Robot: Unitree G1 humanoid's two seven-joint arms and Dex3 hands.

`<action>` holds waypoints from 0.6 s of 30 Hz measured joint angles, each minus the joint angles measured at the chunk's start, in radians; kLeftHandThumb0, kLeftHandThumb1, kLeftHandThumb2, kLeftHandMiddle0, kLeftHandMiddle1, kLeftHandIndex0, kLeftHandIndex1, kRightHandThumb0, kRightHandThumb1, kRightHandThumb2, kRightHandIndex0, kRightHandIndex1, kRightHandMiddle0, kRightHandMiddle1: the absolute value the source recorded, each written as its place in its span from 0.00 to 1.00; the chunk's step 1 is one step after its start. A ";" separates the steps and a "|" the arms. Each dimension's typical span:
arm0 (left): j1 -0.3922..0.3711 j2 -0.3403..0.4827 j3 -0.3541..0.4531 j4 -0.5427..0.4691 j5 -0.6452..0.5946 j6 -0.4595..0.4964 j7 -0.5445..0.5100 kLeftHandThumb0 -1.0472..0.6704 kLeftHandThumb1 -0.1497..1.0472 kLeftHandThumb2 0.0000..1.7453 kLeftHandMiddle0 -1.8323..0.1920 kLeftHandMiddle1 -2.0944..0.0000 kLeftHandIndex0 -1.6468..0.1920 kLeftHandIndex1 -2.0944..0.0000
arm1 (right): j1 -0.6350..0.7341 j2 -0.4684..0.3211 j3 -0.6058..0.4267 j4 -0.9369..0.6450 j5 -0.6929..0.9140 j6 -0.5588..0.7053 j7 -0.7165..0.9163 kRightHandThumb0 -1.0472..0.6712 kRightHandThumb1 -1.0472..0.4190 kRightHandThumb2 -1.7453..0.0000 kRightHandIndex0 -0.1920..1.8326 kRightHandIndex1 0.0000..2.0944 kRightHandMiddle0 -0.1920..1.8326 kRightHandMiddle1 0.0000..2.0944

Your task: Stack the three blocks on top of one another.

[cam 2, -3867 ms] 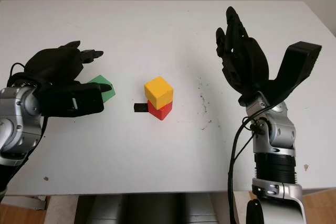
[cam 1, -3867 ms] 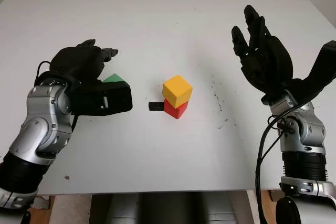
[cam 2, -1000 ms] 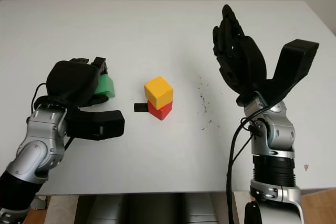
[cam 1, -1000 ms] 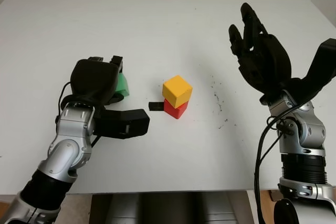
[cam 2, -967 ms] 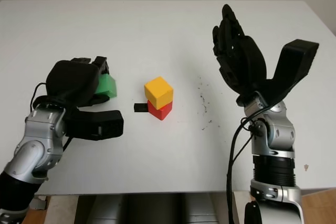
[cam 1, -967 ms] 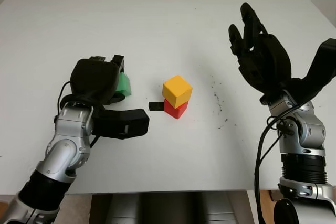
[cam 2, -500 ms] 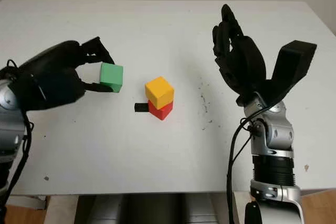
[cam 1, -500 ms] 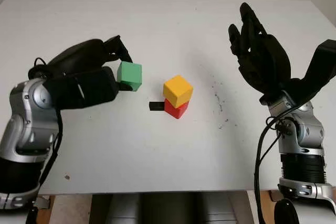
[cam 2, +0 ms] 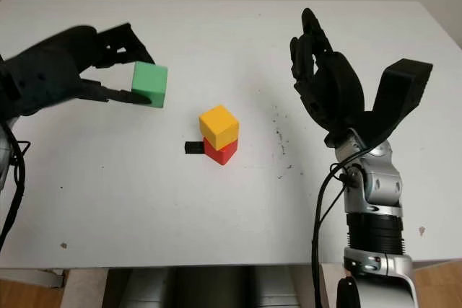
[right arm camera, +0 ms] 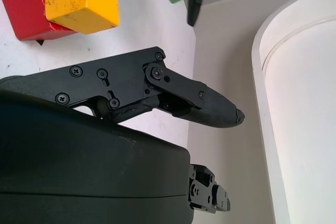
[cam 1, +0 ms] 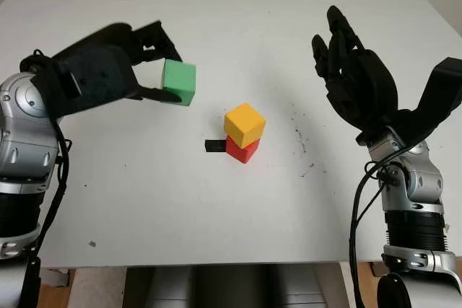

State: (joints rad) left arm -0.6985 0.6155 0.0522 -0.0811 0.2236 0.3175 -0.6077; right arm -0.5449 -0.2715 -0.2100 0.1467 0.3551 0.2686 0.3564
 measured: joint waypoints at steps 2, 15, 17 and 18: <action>-0.008 -0.047 0.003 0.004 -0.054 0.004 0.036 0.32 1.00 0.07 0.77 0.98 0.68 0.24 | 0.000 0.004 0.003 0.001 0.000 -0.001 -0.006 0.29 0.00 0.58 0.00 0.00 0.01 0.00; -0.017 -0.170 -0.029 0.009 -0.213 0.031 0.093 0.31 1.00 0.08 0.78 0.98 0.71 0.20 | 0.000 0.010 0.015 0.002 -0.009 -0.009 0.003 0.29 0.00 0.58 0.00 0.00 0.00 0.00; -0.017 -0.173 -0.045 0.009 -0.213 0.031 0.096 0.31 1.00 0.08 0.78 0.98 0.71 0.20 | 0.000 0.010 0.016 0.003 -0.010 -0.013 0.004 0.28 0.00 0.58 0.00 0.00 0.00 0.00; -0.017 -0.175 -0.051 0.009 -0.213 0.031 0.096 0.32 1.00 0.08 0.78 0.98 0.72 0.21 | 0.000 0.010 0.016 0.003 -0.010 -0.014 0.004 0.28 0.00 0.59 0.00 0.00 0.00 0.00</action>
State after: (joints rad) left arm -0.7153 0.4409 0.0015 -0.0716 0.0108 0.3488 -0.5114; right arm -0.5446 -0.2616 -0.1939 0.1501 0.3451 0.2547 0.3607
